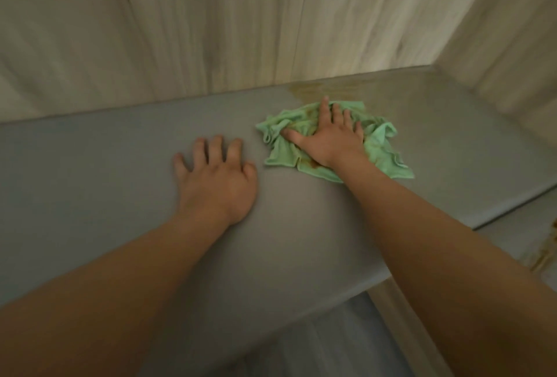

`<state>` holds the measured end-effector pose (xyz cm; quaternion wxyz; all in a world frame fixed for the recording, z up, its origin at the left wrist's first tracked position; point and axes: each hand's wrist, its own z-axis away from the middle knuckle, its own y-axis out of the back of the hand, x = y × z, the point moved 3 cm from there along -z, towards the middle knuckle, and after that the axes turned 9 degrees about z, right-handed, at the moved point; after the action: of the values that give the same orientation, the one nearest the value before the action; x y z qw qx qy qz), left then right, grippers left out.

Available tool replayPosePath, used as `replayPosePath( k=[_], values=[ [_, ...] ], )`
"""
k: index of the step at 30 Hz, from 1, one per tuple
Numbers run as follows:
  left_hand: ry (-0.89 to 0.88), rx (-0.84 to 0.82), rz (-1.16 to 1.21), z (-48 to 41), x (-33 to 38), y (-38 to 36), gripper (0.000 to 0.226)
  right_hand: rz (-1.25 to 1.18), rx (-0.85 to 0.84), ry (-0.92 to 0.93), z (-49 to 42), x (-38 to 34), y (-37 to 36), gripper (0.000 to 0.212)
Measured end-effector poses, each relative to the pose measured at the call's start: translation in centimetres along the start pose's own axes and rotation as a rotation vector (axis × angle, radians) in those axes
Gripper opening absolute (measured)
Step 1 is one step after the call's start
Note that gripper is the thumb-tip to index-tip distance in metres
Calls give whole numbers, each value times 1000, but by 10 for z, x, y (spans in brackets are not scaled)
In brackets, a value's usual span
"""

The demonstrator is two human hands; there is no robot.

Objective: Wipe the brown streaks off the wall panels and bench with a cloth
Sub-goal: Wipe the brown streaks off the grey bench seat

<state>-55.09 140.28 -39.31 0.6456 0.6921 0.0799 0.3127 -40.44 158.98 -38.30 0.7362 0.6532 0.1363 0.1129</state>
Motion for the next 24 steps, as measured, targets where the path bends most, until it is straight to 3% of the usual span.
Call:
replayPosePath(
  k=[7,11,14,17,20,22,24],
  values=[
    [-17,20,11,-1,-2,-4,59,-77,31,-139,-104,5,19,142],
    [-20,17,4,-2,-2,-7,60,-38,24,-180,-134,1,22,128],
    [-29,23,0,1,0,-9,61,-13,16,-157,-128,-18,21,104],
    [-22,22,-13,2,0,-9,62,49,115,0,-89,-71,18,75],
    [-23,24,-23,5,2,-6,63,30,117,347,-40,-126,9,53],
    [-19,-1,-16,5,2,-4,62,-8,50,551,-24,-133,4,55],
    [-16,-17,-7,4,2,-1,62,14,23,621,-31,-109,6,61]
  ],
)
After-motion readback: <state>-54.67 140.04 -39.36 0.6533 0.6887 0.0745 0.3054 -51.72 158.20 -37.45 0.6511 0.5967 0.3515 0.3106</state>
